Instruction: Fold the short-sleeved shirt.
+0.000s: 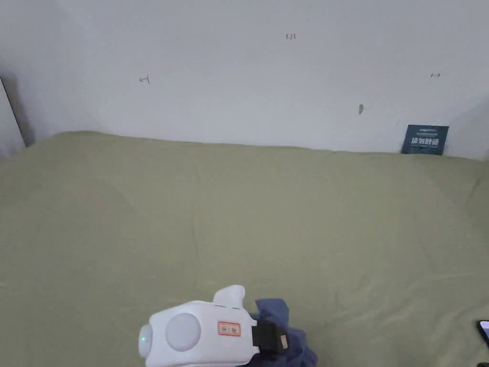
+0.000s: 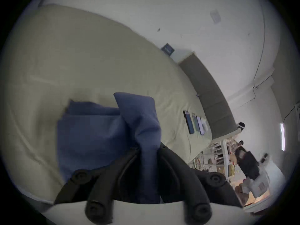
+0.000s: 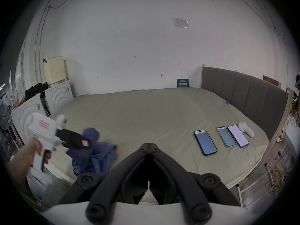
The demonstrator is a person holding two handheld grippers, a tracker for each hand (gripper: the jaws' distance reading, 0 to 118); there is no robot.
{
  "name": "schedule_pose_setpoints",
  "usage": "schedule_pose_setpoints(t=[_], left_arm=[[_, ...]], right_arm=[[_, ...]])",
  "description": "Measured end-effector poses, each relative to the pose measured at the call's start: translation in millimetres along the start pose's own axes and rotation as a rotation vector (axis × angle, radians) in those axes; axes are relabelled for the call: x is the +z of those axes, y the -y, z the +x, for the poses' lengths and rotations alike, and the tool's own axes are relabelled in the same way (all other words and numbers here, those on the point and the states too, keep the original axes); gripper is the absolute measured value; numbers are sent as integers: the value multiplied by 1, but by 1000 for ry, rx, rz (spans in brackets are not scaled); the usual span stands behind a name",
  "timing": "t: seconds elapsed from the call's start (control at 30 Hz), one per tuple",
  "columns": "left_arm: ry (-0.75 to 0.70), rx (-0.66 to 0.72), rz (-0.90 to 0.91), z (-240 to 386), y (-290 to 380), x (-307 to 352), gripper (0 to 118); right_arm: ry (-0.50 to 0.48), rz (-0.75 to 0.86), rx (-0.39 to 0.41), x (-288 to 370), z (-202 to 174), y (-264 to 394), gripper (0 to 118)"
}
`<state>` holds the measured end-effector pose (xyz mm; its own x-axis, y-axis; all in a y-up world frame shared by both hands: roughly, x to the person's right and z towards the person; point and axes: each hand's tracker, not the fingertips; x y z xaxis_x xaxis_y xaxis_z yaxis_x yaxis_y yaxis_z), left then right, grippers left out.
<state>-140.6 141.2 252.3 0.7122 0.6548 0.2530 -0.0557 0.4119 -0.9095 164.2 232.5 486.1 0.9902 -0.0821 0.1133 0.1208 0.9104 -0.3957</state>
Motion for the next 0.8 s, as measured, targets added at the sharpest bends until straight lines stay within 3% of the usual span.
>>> schedule_pose_setpoints(t=[0.07, 0.1, 0.2, 0.33, 0.4, 0.47, 0.5, 0.57, 0.63, 0.73, 0.8], left_arm=[[7, 23, -25, -4, 5, -25, 58], [60, 57, -52, -9, 8, -36, 72], [223, 159, -73, -15, 16, -32, 75], [200, 101, 44, -26, 15, 8, 74], [241, 169, 128, -44, 20, 14, 74], [276, 266, 108, -56, 26, 3, 67], [289, 277, 63, -58, 32, -9, 58], [259, 221, -4, -51, 49, -30, 14], [186, 130, -40, -42, 72, -50, 10], [302, 294, -44, -45, 99, -66, 5], [310, 309, 2, -44, 106, -66, 5]], right_arm=[[14, -5, -4, 0, 3, 1, 0], [22, -7, -2, 0, 4, 1, 0], [38, -19, -13, -2, 10, 1, 0], [41, -23, -43, -3, 13, 3, 0], [29, -28, -48, -5, 13, 4, 0], [21, -30, -43, -7, 11, 6, 0], [17, -32, -44, -8, 9, 8, 0], [7, -42, -53, -10, 7, 8, 0], [-5, -42, -67, -10, 6, 9, 0], [-18, -44, -61, -12, 2, 8, 0], [-19, -44, -47, -16, -1, 6, 0]])
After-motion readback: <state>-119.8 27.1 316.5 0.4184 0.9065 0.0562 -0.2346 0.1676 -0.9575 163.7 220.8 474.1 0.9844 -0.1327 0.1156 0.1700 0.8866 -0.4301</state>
